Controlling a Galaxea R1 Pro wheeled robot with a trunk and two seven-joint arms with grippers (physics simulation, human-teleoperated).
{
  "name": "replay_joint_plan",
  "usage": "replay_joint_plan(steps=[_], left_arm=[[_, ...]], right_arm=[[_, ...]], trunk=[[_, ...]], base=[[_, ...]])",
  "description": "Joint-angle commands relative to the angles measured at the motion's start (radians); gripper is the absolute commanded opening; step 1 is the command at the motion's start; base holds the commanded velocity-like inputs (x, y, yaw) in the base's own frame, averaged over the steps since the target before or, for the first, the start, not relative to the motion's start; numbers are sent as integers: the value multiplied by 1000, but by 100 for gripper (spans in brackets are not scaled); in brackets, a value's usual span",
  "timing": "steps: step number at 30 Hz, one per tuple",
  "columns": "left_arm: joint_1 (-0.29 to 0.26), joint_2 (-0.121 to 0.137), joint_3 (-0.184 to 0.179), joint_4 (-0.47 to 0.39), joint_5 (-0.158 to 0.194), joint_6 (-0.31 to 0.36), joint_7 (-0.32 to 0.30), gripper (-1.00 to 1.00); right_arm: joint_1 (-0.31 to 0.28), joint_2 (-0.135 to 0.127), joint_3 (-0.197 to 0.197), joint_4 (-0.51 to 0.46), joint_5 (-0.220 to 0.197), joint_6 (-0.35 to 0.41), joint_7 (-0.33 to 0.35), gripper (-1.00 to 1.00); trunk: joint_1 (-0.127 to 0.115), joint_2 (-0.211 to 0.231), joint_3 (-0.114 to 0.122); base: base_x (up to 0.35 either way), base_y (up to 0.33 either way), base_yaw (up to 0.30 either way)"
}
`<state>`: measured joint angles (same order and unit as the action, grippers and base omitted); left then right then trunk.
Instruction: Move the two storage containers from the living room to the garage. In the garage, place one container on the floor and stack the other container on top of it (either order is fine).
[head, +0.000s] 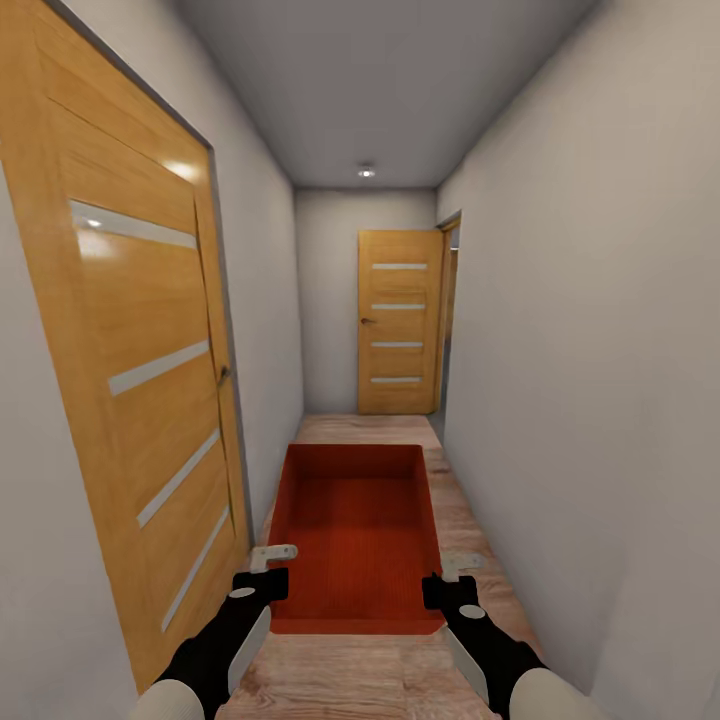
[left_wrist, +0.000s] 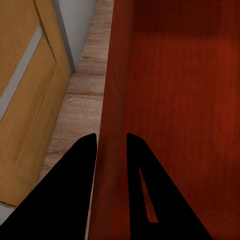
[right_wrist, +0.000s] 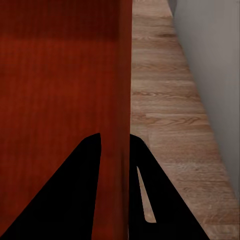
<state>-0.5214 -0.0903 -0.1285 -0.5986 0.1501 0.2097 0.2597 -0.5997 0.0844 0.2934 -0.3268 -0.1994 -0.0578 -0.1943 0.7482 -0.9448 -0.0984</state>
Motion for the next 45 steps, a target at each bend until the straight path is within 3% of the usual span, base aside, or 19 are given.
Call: replay_joint_plan(steps=[1,45], left_arm=[[0,64,66,-1,-1,8,36,-100],[0,64,66,-1,-1,8,36,-100]], right_arm=[[-2,0,-8,-12,-3,-2,0,-100],[-2,0,-8,-12,-3,0,-1,-100]], trunk=[[1,-1,-2],[1,-1,-2]], base=[[323,0,7],[323,0,0]])
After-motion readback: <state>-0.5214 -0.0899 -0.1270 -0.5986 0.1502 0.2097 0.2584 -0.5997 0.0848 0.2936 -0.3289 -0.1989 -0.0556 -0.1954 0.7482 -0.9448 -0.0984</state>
